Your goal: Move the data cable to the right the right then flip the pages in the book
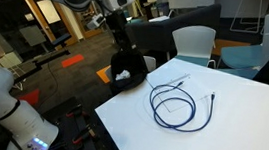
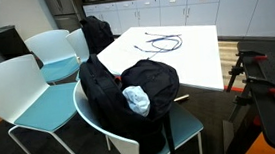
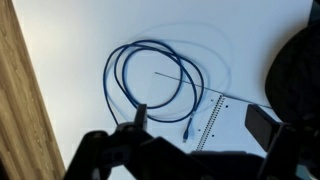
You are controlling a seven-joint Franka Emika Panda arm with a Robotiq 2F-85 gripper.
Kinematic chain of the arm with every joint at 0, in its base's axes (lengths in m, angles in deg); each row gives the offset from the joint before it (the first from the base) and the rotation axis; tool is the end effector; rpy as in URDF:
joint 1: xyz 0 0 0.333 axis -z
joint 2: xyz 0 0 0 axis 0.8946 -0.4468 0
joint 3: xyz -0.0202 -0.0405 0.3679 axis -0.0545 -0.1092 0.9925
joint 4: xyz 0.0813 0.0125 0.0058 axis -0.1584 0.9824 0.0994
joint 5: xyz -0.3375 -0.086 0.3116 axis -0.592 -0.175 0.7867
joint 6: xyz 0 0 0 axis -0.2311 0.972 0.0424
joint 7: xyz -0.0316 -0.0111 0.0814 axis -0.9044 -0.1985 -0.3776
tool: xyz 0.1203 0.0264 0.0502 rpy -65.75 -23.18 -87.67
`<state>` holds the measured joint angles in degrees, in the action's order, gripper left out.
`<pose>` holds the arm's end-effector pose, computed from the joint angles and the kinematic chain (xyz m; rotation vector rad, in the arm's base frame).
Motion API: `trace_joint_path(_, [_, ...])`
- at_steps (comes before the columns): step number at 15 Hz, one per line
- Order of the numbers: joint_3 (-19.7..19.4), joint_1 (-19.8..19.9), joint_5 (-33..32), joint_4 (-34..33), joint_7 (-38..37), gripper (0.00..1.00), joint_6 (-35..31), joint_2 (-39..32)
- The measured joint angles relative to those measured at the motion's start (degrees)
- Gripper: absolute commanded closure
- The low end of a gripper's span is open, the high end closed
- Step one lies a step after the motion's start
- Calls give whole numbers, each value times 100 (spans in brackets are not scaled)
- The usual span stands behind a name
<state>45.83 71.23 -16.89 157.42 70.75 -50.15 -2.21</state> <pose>0.5663 -0.1809 0.4350 2.9646 -0.0475 0.0835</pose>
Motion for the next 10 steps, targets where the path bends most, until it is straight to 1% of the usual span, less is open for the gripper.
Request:
trace_joint_path(4, [-21, 10, 268, -369, 2, 0, -854, -1010])
trace_joint_path(6, [-5, 15, 504, -577, 21, 0, -1181, -1469])
trace_joint_path(10, [74, 75, 1080, -996, 22, 0, -1421, -2275])
